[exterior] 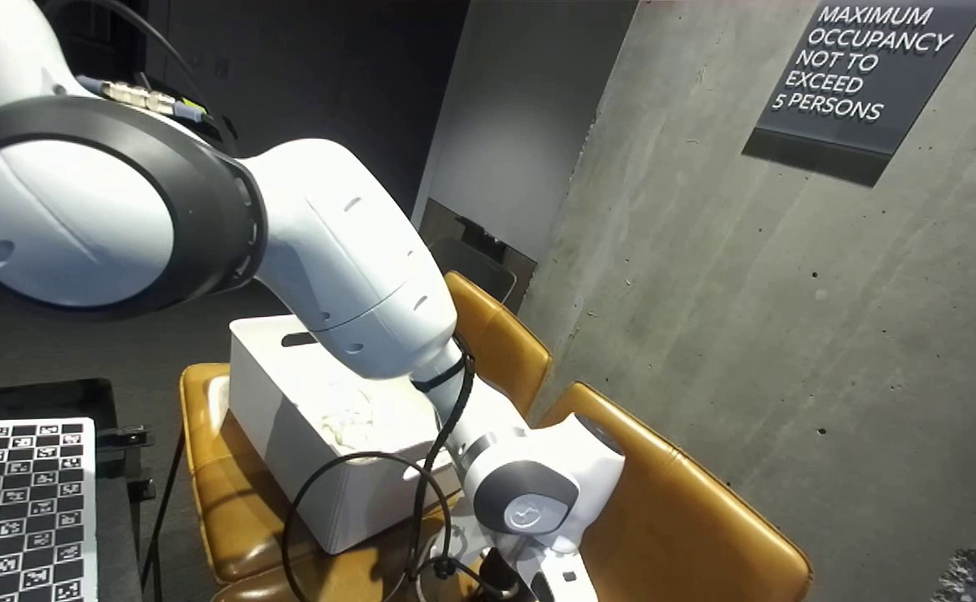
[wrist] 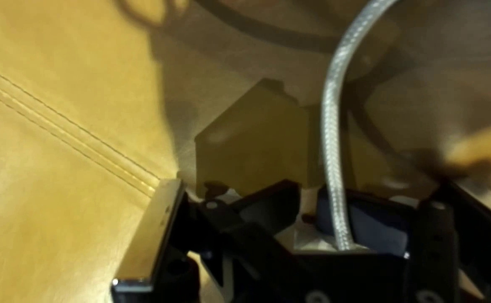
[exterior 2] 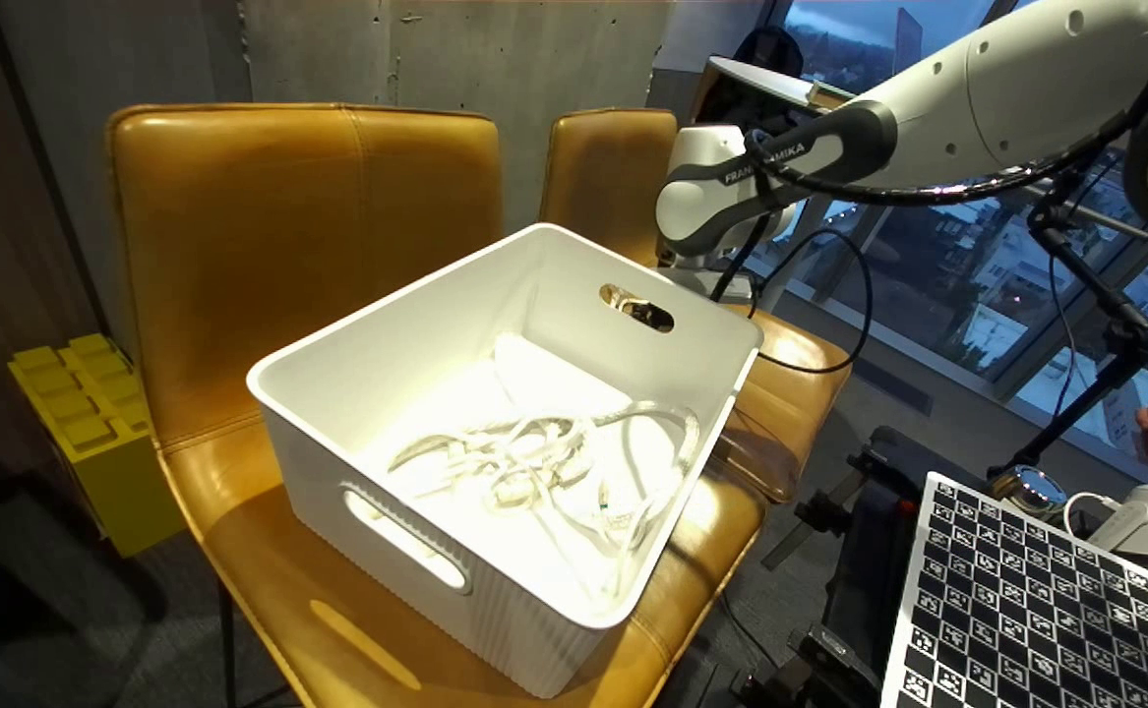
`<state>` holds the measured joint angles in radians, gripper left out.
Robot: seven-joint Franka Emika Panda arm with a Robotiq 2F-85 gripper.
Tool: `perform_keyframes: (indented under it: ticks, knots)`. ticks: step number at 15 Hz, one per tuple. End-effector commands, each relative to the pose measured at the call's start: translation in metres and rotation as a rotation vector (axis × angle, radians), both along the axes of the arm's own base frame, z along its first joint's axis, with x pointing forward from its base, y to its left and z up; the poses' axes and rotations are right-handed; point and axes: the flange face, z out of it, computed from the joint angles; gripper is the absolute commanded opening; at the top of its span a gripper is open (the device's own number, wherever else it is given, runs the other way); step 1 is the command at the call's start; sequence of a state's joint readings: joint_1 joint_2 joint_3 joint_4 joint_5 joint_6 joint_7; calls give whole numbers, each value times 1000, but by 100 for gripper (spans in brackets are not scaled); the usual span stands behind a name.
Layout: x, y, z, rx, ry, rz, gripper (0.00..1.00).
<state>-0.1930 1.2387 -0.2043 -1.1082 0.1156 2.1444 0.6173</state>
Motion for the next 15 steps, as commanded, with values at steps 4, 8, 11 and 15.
perform_keyframes:
  ticks: [4, 8, 11, 15]
  knots:
    - [-23, 7, 21, -9, 61, 60, 0]
    - [-30, 16, 55, -40, 87, 112, 0]
    - [-23, 19, 111, -94, 72, 150, 0]
    - [-3, 23, 208, -158, 9, 172, 0]
